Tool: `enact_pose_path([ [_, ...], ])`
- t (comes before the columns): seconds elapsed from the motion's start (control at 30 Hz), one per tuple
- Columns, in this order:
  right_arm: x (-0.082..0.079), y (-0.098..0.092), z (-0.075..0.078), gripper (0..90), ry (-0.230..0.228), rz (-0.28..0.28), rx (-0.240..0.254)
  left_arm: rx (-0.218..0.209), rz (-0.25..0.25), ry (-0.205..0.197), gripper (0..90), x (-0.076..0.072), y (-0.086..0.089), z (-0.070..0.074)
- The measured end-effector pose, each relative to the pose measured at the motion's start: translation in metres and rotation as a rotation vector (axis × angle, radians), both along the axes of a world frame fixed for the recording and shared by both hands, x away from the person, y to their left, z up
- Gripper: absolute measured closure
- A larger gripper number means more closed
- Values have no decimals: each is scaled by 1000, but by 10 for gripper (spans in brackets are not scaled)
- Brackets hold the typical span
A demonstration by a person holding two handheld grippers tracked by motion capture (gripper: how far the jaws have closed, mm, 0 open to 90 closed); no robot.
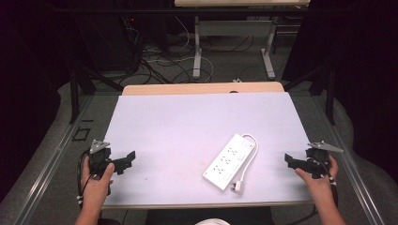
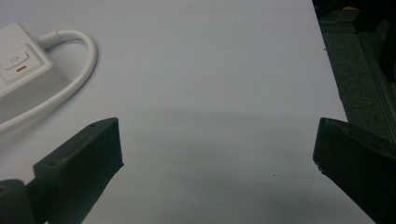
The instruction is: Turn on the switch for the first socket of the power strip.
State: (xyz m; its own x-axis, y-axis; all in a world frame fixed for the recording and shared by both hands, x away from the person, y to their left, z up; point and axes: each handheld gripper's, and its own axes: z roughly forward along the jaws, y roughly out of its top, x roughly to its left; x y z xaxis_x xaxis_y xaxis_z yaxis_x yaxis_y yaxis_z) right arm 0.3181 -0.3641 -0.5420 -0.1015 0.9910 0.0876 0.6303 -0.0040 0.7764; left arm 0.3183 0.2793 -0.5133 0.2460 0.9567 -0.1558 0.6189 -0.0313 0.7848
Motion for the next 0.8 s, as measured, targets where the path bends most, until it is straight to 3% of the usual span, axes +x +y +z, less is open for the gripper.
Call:
enact_pose_path([
  [0.17, 0, -2, -2, 11, 14, -12, 21, 0, 3, 4, 8, 1, 1, -2],
  [0.8, 2, -2, -6, 20, 31, -3, 30, -2, 12, 13, 8, 2, 3, -5],
])
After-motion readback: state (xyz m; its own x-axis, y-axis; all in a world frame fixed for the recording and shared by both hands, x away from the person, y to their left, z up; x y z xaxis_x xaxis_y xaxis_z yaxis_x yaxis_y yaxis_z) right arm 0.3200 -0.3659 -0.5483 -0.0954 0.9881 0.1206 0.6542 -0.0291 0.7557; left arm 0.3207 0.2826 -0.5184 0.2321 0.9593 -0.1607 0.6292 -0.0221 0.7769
